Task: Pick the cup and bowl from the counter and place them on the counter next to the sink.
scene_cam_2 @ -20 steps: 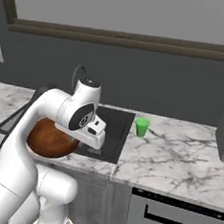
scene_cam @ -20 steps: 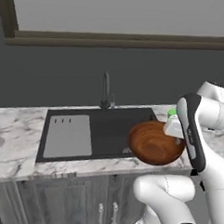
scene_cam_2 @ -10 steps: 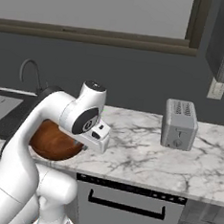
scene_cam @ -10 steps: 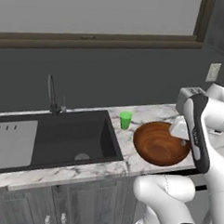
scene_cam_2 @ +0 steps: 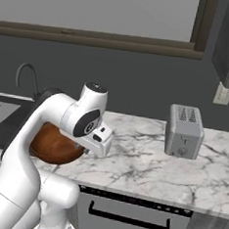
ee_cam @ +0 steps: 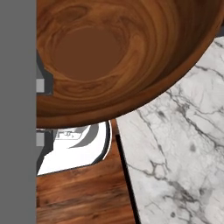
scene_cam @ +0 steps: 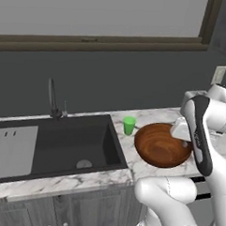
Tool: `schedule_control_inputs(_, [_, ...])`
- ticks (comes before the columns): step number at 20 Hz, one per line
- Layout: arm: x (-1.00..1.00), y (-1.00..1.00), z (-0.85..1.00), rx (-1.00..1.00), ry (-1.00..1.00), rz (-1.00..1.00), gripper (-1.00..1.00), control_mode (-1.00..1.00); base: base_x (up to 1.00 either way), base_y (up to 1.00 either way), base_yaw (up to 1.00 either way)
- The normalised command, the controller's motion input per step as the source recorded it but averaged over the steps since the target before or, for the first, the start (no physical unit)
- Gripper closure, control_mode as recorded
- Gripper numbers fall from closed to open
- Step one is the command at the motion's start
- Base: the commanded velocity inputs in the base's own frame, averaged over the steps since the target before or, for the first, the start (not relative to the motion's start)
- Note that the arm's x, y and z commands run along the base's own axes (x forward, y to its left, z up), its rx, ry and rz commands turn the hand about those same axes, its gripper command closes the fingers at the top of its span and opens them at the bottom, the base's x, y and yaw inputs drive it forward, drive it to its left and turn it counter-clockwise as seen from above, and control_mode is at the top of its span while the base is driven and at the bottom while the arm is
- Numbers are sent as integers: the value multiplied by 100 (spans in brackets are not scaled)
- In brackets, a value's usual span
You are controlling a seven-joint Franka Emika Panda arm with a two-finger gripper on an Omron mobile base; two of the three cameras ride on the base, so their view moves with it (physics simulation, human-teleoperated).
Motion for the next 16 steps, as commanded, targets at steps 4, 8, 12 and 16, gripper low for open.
schedule_control_inputs(4, [0, 0, 0, 0, 0, 0, 100, 100, 6, 4, -3])
schedule_control_inputs(8, [0, 0, 0, 0, 0, 0, 100, 100, 0, 0, 0])
schedule_control_inputs(12, [0, 0, 0, 0, 0, 0, 100, 100, 0, 0, 0])
schedule_control_inputs(16, [0, 0, 0, 0, 0, 0, 100, 100, 0, 0, 0])
